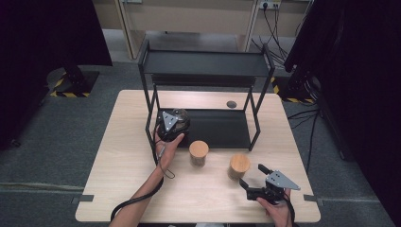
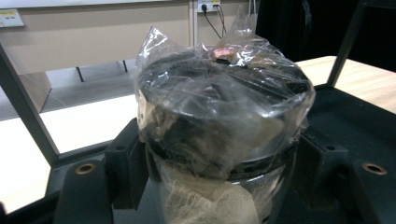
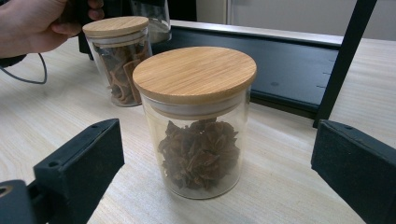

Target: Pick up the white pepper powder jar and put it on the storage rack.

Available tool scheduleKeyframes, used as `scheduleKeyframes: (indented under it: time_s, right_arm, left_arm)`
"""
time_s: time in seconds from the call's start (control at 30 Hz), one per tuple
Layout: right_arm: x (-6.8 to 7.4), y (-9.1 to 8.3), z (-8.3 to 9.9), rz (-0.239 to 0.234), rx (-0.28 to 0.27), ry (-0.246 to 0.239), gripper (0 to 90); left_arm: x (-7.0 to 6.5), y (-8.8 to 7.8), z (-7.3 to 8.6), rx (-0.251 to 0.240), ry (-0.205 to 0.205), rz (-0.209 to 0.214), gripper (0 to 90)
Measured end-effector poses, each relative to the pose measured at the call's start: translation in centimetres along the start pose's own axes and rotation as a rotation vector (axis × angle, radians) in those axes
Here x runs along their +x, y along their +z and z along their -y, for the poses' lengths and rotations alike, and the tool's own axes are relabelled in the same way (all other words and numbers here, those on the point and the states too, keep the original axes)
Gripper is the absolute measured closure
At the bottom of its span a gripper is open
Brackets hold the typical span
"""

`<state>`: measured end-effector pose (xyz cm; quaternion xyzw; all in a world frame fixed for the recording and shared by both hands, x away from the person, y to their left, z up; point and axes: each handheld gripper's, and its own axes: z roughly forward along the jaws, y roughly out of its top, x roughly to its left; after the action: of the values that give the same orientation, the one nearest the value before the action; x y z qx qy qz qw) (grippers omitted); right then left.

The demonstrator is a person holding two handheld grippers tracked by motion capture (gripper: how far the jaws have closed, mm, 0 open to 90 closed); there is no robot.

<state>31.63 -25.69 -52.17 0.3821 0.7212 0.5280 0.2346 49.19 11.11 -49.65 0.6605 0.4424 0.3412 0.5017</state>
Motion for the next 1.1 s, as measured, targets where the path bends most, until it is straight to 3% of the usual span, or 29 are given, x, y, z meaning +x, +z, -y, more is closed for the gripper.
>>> scheduleKeyframes:
  time_s: [1.1]
  right_arm:
    - [0.0, 0.0, 0.0, -0.002, -0.002, 0.001, 2.7]
  left_arm:
    - [0.4, 1.6, 0.9, 0.023, -0.001, -0.034, 31.2]
